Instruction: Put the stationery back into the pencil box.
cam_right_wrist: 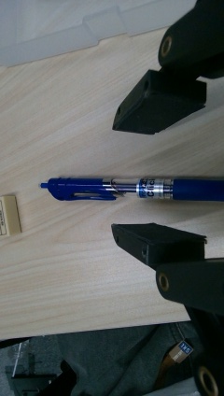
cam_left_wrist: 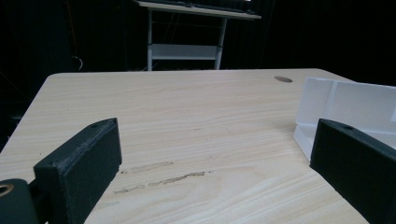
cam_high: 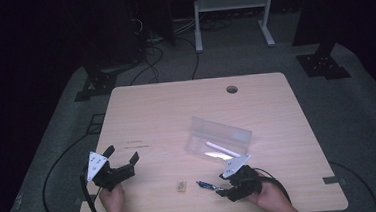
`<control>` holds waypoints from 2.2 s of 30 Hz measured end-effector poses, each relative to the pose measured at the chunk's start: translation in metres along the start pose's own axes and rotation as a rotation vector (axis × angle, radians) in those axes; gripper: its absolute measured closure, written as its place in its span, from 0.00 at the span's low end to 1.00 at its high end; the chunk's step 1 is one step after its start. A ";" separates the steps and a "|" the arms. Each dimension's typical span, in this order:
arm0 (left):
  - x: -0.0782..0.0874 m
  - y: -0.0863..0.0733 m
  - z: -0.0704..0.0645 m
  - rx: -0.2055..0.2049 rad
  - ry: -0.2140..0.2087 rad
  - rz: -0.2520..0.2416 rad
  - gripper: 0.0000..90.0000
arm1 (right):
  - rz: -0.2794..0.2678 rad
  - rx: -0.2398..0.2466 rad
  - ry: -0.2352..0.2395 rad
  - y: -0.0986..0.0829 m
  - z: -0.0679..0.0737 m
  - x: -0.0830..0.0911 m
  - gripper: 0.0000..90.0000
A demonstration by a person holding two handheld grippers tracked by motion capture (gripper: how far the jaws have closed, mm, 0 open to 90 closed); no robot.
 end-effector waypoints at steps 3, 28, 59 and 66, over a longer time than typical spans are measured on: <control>0.000 0.000 0.000 0.001 0.001 0.000 0.01 | -0.002 0.011 0.002 -0.001 0.001 -0.002 0.50; 0.000 0.000 0.000 0.002 0.000 0.000 0.01 | 0.023 0.022 -0.009 -0.003 0.006 -0.008 0.66; 0.000 0.000 0.000 0.001 0.001 -0.001 0.01 | 0.041 0.027 -0.012 -0.004 0.007 -0.012 0.86; 0.000 0.000 0.000 0.001 0.000 0.000 0.01 | 0.043 0.010 -0.010 -0.004 0.007 -0.012 0.87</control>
Point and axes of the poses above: each handheld gripper's, and its own axes: x roughly backward along the jaws, y roughly out of its top, z roughly to its left, the point moved 1 cm from there along -x, roughly forward along the jaws, and after that the axes turned 6 degrees about -x, right-handed, at the moved point
